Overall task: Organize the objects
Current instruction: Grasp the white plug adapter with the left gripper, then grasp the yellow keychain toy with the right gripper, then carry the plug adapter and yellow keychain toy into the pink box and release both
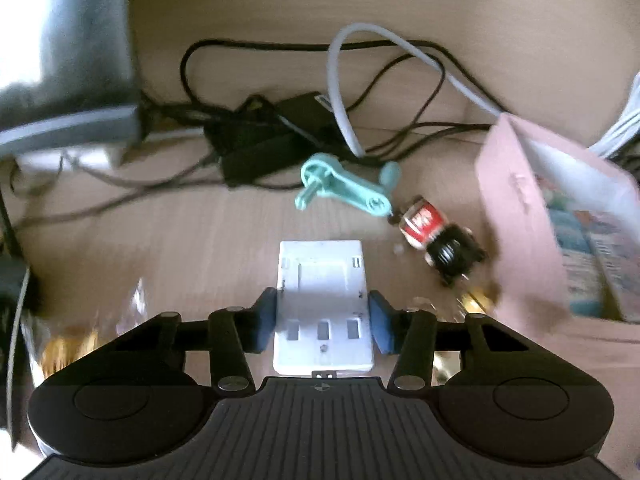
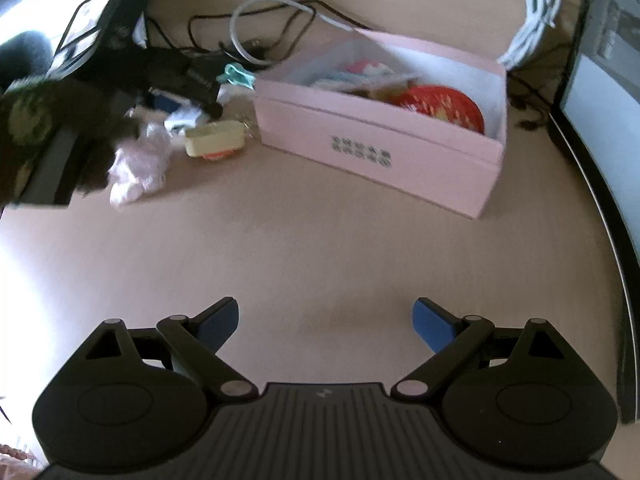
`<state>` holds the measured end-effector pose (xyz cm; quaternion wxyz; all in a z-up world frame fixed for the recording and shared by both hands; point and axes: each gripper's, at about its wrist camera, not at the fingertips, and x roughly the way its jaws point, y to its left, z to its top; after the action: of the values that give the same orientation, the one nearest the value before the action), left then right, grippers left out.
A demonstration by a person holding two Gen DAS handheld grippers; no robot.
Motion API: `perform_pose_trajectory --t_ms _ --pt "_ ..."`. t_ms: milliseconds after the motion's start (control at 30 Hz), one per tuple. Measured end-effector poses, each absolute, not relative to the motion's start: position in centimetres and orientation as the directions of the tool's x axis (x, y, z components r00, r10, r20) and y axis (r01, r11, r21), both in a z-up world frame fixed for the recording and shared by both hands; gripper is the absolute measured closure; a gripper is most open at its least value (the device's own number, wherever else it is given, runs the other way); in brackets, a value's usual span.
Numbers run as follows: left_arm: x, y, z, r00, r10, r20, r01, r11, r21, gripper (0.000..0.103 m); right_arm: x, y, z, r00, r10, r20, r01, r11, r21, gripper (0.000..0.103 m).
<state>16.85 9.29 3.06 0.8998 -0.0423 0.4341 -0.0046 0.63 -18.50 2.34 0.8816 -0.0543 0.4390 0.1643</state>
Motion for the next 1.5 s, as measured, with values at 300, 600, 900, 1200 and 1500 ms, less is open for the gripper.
perform_pose_trajectory --t_ms 300,600,900,1200,1500 --pt "7.8 13.7 10.8 0.730 -0.179 -0.660 0.024 0.971 -0.237 0.050 4.1 -13.7 4.2 0.641 0.308 -0.703 -0.438 0.899 -0.006 0.009" --pt "-1.8 15.2 9.8 0.666 -0.199 -0.719 -0.009 0.961 -0.275 0.050 9.6 -5.7 3.1 0.661 0.330 -0.674 -0.419 0.907 0.034 0.029" --pt "-5.0 17.7 8.2 0.627 -0.237 -0.743 -0.012 0.950 -0.313 0.050 8.5 -5.0 2.2 0.647 0.277 -0.711 -0.388 0.922 0.006 0.045" --pt "-3.6 16.2 6.4 0.574 -0.385 -0.722 0.125 0.914 -0.387 0.050 0.9 -12.7 2.5 0.698 0.100 -0.709 -0.327 0.925 -0.191 0.040" --pt "-4.2 14.4 7.3 0.547 -0.426 -0.720 0.237 0.904 -0.356 0.050 1.1 -14.1 2.4 0.733 0.091 -0.674 -0.151 0.988 -0.031 0.030"
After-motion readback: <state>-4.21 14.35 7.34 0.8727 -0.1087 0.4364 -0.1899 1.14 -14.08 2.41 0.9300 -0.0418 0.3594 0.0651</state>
